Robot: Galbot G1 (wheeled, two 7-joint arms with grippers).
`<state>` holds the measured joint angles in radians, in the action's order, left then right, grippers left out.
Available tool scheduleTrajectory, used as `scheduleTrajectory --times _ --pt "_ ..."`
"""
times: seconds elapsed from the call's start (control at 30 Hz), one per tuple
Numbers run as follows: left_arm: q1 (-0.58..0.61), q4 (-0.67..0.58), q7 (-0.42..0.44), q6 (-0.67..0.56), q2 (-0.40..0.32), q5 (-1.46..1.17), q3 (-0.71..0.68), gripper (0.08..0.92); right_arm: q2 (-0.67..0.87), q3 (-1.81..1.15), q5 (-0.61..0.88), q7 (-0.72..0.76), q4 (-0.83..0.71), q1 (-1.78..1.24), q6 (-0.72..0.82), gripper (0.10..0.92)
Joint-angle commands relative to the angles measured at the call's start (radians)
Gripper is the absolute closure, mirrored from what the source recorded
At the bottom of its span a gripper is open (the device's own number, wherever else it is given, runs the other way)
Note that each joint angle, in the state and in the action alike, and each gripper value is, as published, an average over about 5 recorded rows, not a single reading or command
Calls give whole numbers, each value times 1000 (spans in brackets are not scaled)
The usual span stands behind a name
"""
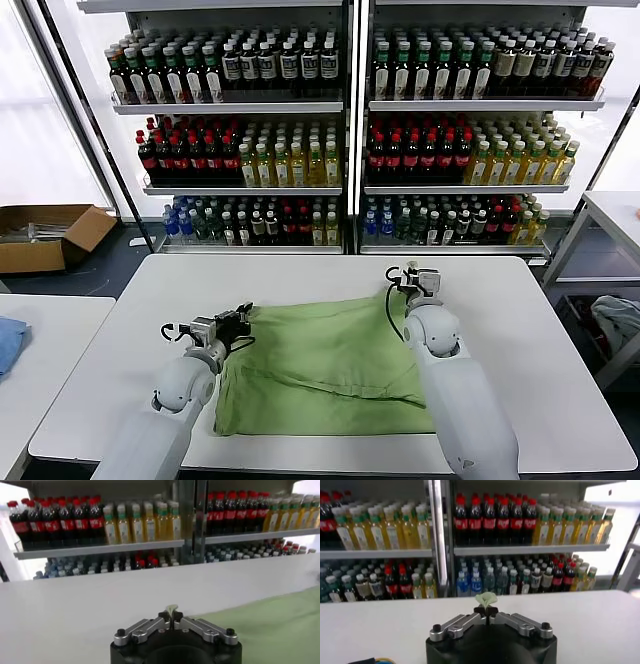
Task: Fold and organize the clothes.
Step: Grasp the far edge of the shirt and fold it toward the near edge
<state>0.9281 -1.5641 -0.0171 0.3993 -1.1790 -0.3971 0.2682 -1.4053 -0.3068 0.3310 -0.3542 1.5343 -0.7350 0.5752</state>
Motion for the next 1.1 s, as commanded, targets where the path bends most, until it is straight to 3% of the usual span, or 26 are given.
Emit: scheduleTrajectory --times 0.03,0.63,1.1 --pt "31 -76 0 -14 6 5 10 907 21 -11 9 -3 149 -75 1 914" --pt "215 -208 22 -39 12 47 88 907 47 -86 -30 10 296 -372 -13 914" --pt "326 -255 37 -48 -27 107 115 907 53 -105 -60 23 378 -496 -26 914"
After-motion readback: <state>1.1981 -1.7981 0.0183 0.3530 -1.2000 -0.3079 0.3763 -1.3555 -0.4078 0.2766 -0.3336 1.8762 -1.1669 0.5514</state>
